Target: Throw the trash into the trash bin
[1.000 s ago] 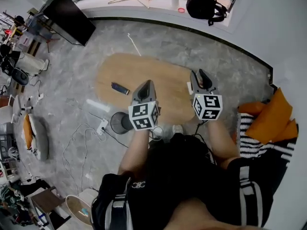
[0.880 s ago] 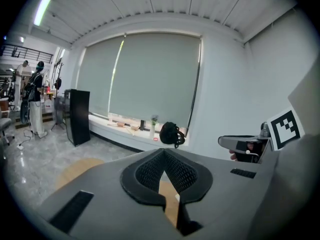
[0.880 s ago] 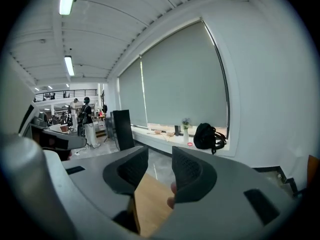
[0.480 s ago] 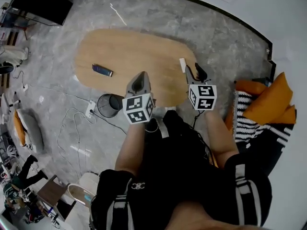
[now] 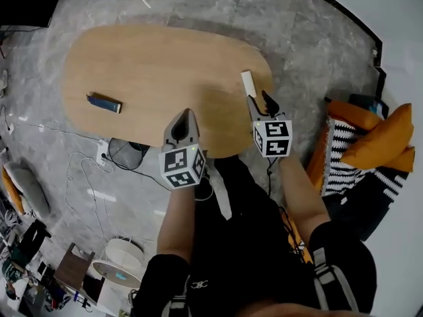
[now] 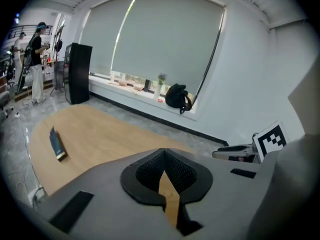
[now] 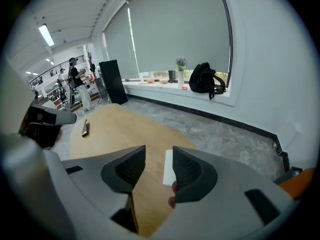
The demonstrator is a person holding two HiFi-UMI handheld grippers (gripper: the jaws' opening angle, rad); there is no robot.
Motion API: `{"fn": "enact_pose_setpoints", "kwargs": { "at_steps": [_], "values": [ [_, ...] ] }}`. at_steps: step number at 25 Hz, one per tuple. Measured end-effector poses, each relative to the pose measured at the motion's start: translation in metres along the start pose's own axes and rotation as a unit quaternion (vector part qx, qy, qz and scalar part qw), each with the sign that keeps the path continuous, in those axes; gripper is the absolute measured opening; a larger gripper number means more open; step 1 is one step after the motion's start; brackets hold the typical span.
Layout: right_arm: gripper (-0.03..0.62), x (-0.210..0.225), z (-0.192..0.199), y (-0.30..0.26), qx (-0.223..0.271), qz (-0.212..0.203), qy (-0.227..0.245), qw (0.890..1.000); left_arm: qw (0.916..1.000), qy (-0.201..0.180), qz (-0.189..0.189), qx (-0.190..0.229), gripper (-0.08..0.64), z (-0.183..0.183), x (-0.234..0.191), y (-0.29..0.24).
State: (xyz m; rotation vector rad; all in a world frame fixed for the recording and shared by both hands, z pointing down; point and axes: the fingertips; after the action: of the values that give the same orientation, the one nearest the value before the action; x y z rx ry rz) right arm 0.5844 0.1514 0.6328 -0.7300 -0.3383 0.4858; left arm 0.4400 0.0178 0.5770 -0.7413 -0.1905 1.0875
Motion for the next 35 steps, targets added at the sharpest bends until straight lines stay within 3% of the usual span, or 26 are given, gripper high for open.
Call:
{"fn": "enact_pose_setpoints", "kwargs": {
  "at_steps": [3, 6, 17, 25, 29, 35],
  "values": [
    [0.156, 0.011, 0.032, -0.035, -0.024, 0.011, -0.007, 1.000, 0.9995, 0.024, 0.006, -0.017, 0.012, 0.032, -0.007, -0.027],
    [0.165, 0.021, 0.050, -0.065, -0.034, 0.013, -0.002, 0.999, 0.9993, 0.022, 0.007, -0.028, 0.011, 0.053, -0.012, -0.048],
    [0.186, 0.033, 0.081, -0.120, -0.068, 0.010, 0.008, 0.998, 0.9985, 0.021, 0.007, -0.050, 0.011, 0.090, -0.019, -0.082],
    [0.126, 0.024, 0.023, -0.081, 0.025, 0.026, -0.001, 0.999, 0.9990, 0.028, 0.002, -0.034, 0.011, 0.080, -0.018, -0.075],
    [0.124, 0.008, -0.014, -0.060, 0.052, 0.005, -0.025, 0.998, 0.9990, 0.041, -0.009, -0.014, 0.011, 0.060, -0.027, -0.062],
    [0.124, -0.030, -0.053, -0.034, 0.077, -0.019, -0.004, 0.997, 0.9976, 0.057, -0.033, 0.019, 0.011, 0.036, -0.048, -0.029]
  ]
}}
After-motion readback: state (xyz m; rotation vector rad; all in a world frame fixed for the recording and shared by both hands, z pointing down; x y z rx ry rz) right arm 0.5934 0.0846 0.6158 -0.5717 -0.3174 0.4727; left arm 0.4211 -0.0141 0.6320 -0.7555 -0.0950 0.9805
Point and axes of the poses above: the fingertips, and each gripper's own axes: y backward along the fingers, x to its right, z out of its underside, and after that the axes turned 2 degrees about -y, right-handed
